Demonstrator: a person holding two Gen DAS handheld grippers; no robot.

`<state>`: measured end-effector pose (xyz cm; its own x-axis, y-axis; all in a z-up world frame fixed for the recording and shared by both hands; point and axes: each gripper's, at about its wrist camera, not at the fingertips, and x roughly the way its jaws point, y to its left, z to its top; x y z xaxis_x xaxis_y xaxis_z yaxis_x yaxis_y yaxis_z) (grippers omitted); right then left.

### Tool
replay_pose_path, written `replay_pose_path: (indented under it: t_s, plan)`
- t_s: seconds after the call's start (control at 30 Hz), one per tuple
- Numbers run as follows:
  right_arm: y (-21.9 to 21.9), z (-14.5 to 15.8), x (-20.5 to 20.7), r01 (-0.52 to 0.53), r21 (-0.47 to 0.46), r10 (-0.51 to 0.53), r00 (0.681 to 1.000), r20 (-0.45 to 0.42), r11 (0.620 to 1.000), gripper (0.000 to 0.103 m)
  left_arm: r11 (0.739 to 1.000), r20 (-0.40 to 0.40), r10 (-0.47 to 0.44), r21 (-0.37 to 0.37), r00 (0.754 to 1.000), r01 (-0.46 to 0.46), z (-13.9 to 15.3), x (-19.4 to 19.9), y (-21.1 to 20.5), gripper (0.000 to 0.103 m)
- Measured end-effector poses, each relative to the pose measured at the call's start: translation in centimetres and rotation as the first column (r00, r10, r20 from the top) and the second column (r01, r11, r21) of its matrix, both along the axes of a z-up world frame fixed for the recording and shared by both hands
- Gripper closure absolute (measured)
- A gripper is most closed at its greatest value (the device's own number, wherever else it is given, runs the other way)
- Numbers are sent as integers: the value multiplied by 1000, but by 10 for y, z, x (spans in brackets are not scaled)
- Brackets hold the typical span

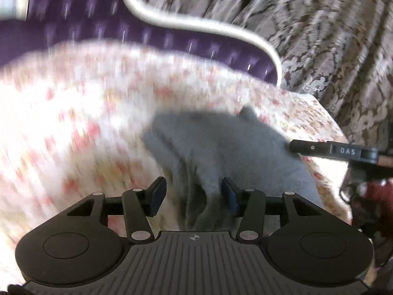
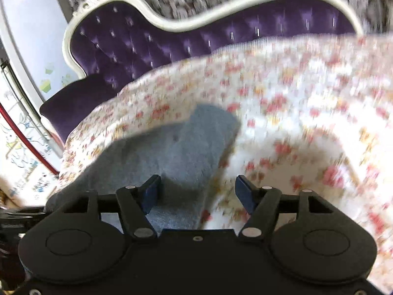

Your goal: Fold small clothes

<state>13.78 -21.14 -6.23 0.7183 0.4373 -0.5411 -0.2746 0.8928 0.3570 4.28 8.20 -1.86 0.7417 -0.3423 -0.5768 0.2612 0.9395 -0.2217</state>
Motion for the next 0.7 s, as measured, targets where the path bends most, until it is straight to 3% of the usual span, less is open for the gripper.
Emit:
replay_pose_path:
  t_s: [0.1,0.13,0.17,0.2,0.23,0.3,0.4,0.5,0.6,0.7]
  plan:
    - [6,16,-13,11,-44,-6,993,119,999,33,999,112,-12,45,994,7,21,-6,-8,54]
    - [9,21,-15,1,-47,6,989,148,999,37,999,131,-21,50,991,15,25,-2,-12,54]
    - [14,24,-15,-17,-53,26,985,169,998,45,998,137,-27,53,990,20,26,4,-16,54]
    - [19,26,-15,-35,-64,46,982,182,997,68,999,134,-26,51,991,19,26,10,-20,54]
    - [26,27,-12,-51,-77,65,980,189,996,82,999,130,-26,37,991,21,25,17,-23,54]
    - [36,26,-5,-77,-85,92,978,188,993,80,1000,109,-28,15,994,26,19,33,-29,54]
    - [43,18,10,-81,-86,94,982,166,993,80,999,66,-34,44,997,31,3,53,-37,54]
    - [44,-5,27,-48,-112,56,996,64,993,82,996,-41,-5,88,999,9,-25,71,-37,53]
    - [30,-28,37,-24,-44,25,1000,0,999,91,998,-75,19,63,997,-14,-41,72,-25,47]
    - [23,-26,33,-17,-13,17,1000,-3,1000,91,998,-81,43,41,996,-40,-38,67,-17,45]
